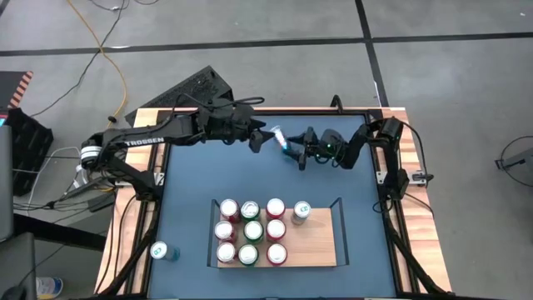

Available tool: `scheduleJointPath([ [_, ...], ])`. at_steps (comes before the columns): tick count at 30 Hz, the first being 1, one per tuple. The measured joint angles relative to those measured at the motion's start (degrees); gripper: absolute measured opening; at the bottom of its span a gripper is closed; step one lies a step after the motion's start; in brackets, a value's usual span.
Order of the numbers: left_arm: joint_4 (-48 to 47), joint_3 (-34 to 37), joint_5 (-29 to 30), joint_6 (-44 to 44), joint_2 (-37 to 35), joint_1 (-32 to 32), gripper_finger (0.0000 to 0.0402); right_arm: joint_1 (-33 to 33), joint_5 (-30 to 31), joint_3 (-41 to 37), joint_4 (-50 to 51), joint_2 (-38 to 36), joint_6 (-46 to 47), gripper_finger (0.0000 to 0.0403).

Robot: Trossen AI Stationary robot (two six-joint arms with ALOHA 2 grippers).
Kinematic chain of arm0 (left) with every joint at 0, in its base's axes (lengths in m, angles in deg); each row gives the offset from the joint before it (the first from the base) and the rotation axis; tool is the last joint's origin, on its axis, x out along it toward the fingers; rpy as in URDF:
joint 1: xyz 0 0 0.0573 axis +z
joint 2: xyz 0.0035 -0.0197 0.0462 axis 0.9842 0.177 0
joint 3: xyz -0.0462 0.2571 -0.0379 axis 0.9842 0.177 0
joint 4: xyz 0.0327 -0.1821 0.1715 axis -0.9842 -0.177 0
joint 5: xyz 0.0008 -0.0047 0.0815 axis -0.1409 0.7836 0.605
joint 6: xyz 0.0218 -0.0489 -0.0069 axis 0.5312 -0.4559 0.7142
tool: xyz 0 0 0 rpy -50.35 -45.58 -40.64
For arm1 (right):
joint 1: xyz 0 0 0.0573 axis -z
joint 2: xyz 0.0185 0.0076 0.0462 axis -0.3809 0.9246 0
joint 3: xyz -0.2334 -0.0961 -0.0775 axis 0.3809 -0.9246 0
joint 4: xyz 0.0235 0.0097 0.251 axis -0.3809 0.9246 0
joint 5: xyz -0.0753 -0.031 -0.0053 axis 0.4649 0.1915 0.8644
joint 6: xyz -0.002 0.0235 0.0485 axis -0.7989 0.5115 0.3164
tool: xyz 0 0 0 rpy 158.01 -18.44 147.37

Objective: Place canned beverage on shelf
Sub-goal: Put the top blue soda can on the shelf aligned with the other blue soda can

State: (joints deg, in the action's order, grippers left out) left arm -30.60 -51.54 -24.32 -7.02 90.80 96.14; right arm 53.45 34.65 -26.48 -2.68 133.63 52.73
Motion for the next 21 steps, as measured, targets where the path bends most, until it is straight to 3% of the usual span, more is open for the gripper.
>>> scheduleJointPath([
  [10, -1.42, -0.02, 1.55, -0.78, 6.38, 2.25, 0.0295, -1.08, -0.21, -0.37, 3.0, -0.07, 0.29, 0.0292],
  [12, -1.6, -0.02, -1.45, -0.19, 8.76, 4.05, 0.0295, -1.08, -0.94, -0.8, 2.36, -0.07, 1.66, 0.0292],
  [16, -10.5, -0.02, -5.68, 13.77, 11.49, 6.98, 0.0295, -1.09, -1.79, -1.23, 2.1, -0.11, 4.0, 0.0292],
  [21, -14.92, 0.02, -1.03, 33.26, 10.86, 8.04, 0.0295, -2.05, -3.0, -1.25, 2.27, -0.15, 4.25, 0.0292],
])
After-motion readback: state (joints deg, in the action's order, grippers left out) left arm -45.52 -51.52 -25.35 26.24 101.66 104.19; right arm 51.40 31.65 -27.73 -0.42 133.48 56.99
